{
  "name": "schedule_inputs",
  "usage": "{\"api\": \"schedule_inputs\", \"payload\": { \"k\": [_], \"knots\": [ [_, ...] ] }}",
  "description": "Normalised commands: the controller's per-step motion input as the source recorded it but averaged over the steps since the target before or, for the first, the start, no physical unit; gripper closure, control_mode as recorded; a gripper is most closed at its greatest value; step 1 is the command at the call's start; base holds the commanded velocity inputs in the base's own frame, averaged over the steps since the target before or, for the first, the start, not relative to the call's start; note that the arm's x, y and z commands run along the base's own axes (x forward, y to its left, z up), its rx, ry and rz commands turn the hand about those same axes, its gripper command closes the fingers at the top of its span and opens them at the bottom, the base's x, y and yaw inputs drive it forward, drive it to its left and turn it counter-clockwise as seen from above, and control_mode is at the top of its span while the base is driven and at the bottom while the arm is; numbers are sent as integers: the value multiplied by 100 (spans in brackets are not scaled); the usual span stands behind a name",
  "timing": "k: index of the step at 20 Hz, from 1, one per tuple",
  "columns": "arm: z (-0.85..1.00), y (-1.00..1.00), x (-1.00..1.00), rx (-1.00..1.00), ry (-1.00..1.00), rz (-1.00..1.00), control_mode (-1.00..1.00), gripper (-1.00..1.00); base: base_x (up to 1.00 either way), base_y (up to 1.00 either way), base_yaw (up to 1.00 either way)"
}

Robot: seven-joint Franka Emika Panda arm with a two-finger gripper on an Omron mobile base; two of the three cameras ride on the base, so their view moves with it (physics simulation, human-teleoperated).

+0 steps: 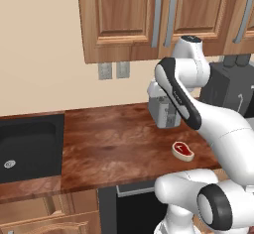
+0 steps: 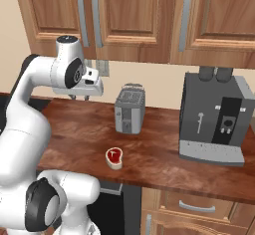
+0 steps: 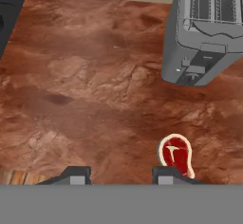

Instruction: Retrieve the tupperware from the cabinet, then place the raw meat into the tupperware to avoid contamination.

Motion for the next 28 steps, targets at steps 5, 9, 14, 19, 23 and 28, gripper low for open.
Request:
{"api": "schedule_inputs", "payload": {
  "k": [5,9,14,19,23,28],
  "knots": [
    [1,0,-5,0,-4,0,-100,-100,0,0,0],
    [6,0,-14,2,-17,2,-100,-100,0,0,0],
    [16,0,-16,2,-21,3,-100,-100,0,0,0],
    [20,0,-14,1,-20,2,-100,-100,0,0,0],
    [21,0,-12,0,-18,1,-100,-100,0,0,0],
    [24,0,-8,0,-16,0,-100,-100,0,0,0]
  ]
}}
